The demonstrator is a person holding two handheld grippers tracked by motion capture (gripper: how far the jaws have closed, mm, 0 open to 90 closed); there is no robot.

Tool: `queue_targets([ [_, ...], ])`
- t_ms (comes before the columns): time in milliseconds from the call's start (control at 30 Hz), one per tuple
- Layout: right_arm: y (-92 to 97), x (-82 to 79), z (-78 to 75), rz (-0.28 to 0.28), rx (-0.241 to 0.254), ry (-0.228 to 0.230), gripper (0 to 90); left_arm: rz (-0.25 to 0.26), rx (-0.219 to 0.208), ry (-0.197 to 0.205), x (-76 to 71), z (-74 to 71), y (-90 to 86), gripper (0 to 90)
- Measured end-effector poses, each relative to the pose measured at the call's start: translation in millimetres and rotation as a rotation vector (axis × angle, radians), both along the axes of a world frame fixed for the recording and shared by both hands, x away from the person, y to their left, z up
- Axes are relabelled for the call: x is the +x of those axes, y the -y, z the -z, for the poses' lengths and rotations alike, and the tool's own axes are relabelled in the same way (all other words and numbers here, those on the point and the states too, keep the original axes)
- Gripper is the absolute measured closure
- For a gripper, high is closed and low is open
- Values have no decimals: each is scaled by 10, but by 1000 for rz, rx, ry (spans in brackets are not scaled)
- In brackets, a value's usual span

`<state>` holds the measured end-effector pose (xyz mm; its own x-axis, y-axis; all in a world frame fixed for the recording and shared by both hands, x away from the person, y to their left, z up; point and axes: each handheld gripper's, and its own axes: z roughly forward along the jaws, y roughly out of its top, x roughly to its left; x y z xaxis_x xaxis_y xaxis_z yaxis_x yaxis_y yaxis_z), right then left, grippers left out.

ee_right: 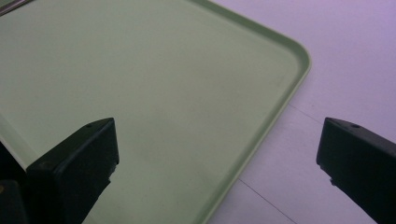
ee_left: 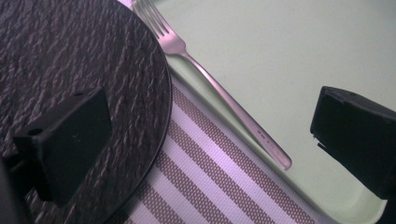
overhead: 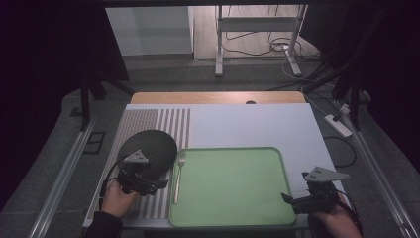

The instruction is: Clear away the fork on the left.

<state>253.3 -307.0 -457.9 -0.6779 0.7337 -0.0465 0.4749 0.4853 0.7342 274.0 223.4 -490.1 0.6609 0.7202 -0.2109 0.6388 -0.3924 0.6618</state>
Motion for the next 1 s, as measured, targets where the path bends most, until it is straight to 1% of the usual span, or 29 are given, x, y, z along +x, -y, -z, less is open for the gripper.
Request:
queue_targets([
  [800,-2,2,1,6,-2,-3,0,-85,-29,-23,-251,66,-327,0],
  [967,-2,3,0,8,-2,-4,0,-102,-30,-21,-315,72,-393,0],
  [1000,-3,3,1,9,-2,-5,0,-109,-34,-15,-330,68,-406,0],
])
